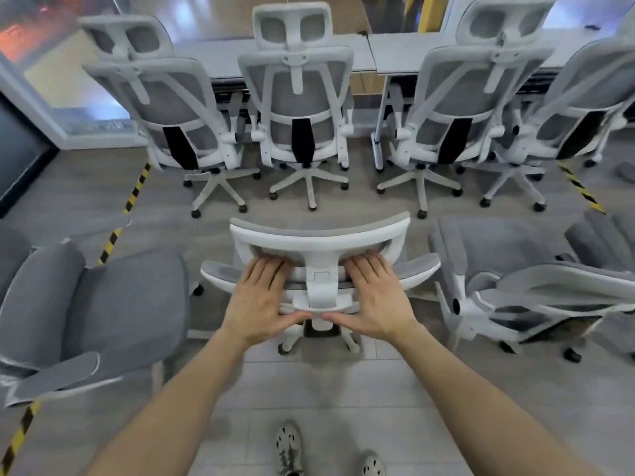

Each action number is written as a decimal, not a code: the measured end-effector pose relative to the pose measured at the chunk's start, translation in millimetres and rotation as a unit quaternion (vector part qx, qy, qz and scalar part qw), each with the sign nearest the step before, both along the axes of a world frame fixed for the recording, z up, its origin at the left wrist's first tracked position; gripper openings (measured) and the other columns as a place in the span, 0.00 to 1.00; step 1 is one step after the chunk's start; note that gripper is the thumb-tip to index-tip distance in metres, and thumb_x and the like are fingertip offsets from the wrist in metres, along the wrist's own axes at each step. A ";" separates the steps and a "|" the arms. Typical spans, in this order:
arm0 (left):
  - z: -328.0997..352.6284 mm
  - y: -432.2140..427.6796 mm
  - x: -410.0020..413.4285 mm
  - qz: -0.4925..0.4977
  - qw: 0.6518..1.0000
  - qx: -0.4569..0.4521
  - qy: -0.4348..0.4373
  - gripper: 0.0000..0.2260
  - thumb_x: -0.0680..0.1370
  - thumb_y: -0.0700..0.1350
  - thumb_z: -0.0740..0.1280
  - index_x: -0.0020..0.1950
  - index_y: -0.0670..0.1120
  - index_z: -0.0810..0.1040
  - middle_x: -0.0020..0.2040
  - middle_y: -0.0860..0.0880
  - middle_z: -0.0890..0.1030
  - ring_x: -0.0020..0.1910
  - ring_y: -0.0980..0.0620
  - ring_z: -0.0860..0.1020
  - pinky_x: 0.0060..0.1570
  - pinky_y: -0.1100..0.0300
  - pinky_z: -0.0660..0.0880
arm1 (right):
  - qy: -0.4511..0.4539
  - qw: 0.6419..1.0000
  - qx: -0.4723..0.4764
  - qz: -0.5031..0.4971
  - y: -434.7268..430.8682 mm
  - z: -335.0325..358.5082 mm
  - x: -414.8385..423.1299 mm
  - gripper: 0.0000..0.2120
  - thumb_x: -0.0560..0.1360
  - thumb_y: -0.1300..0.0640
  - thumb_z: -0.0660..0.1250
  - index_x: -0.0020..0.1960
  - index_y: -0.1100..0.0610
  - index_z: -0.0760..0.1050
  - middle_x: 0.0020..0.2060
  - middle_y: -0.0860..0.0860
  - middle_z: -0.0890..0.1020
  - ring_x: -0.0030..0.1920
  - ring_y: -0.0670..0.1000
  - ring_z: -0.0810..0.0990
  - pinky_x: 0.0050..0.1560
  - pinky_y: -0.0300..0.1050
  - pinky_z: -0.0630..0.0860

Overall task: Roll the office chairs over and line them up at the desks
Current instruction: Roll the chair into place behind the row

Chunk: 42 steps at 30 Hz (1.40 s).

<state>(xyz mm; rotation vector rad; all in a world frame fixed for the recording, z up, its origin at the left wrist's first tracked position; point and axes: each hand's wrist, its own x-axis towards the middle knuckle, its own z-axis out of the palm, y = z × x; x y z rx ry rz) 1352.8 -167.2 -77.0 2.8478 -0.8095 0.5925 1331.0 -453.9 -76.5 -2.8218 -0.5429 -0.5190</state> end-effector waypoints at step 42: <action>-13.1 24.7 19.6 -0.020 0.996 -0.039 -0.080 0.48 0.71 0.81 0.69 0.67 0.38 0.84 0.66 0.41 0.84 0.66 0.37 0.82 0.75 0.37 0.73 | -0.035 0.999 0.015 -0.008 29.4 -3.4 10.1 0.53 0.69 0.18 0.70 0.69 0.65 0.80 0.62 0.59 0.82 0.65 0.64 0.81 0.79 0.63 0.71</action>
